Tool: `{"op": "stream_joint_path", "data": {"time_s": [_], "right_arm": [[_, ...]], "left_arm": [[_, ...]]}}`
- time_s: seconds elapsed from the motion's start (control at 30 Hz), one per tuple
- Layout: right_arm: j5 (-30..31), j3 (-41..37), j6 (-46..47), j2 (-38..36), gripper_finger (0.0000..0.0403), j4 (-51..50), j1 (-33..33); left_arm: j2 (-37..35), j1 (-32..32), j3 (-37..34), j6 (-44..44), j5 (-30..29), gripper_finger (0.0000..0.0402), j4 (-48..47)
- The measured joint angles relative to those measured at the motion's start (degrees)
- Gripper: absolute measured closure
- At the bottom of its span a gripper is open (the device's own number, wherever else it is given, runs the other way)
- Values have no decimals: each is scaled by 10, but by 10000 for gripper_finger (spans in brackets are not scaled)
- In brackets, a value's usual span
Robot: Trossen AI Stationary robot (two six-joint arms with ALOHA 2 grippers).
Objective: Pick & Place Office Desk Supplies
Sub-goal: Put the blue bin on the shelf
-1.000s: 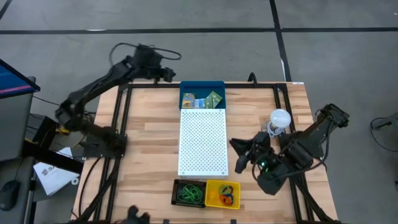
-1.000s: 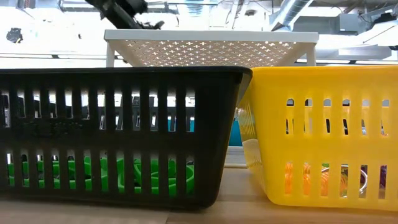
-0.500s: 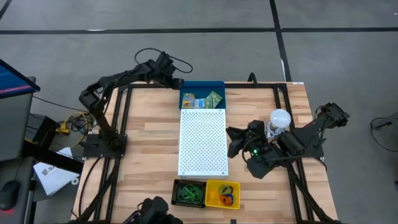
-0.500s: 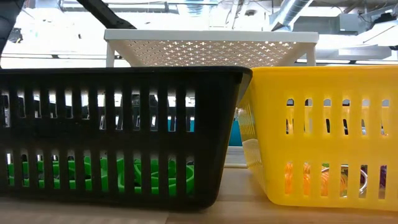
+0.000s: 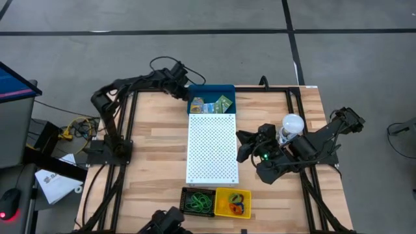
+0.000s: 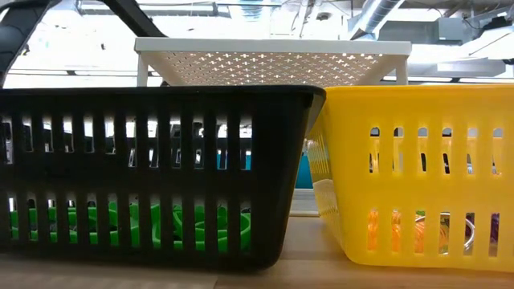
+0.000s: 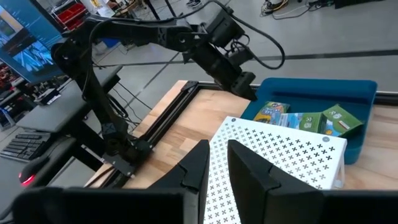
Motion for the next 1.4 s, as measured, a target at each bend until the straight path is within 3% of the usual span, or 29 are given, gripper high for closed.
{"op": "stream_joint_path", "data": {"time_s": [0.33,0.7,0.97,1.4], "right_arm": [[0,0,0,0,346,-5,3],[-1,0,0,0,346,-10,11],[0,0,-1,0,346,-10,18],[0,0,-6,0,346,-26,18]], "left_arm": [[30,-1,0,-7,-10,272,23],[50,-1,0,-32,-9,392,61],[36,11,-2,-70,-10,400,57],[-62,58,-2,-172,-10,401,38]]}}
